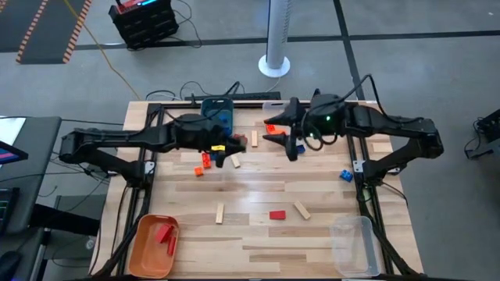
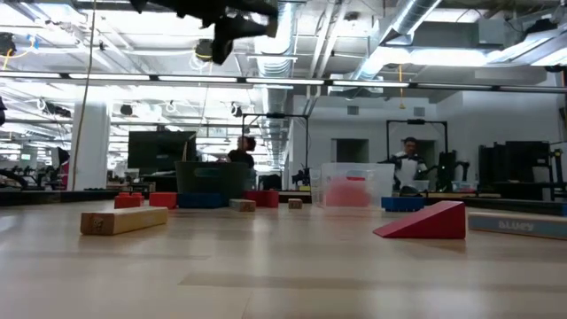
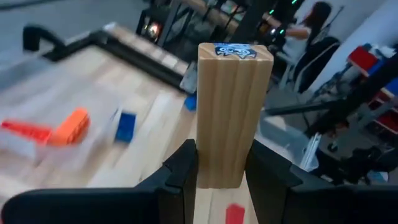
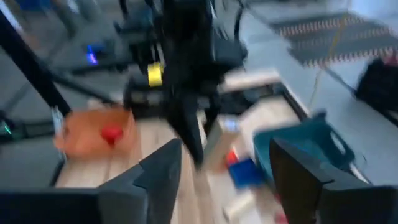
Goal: Sort blocks
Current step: Put the brown block into the bottom transparent bin
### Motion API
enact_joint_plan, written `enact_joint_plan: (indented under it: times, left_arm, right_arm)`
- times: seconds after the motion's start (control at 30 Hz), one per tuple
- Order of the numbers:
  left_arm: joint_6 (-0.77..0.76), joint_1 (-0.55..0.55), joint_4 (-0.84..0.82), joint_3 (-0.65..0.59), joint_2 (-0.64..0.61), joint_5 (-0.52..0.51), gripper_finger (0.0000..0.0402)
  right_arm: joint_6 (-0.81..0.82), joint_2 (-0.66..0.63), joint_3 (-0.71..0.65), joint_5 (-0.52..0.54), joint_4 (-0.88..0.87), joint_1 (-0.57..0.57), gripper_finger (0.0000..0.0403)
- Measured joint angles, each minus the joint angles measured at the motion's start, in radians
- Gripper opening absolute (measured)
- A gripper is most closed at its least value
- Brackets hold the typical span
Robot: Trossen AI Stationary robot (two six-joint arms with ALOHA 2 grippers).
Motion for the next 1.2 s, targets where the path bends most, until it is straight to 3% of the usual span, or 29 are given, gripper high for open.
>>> enact_joint_plan:
  times: [0.37,0.77,0.93,1.13,1.2]
  left_arm:
    - [0.157,-0.008,0.021,0.230,0.124,0.072,0.0099]
    - [0.222,-0.008,0.011,0.374,0.205,0.120,0.0099]
    - [0.221,-0.008,-0.001,0.374,0.204,0.123,0.0107]
    - [0.222,-0.007,-0.004,0.374,0.204,0.110,0.0142]
    - [0.220,-0.007,-0.015,0.373,0.204,0.094,0.0145]
  right_arm:
    - [0.063,0.059,0.001,-0.181,0.147,-0.077,0.0256]
    - [0.065,0.065,0.000,-0.209,0.177,-0.071,0.0250]
    - [0.062,0.065,0.000,-0.208,0.191,-0.072,0.0193]
    - [0.057,0.065,0.000,-0.207,0.160,-0.080,0.0078]
    - [0.059,0.065,0.000,-0.208,0.146,-0.085,0.0073]
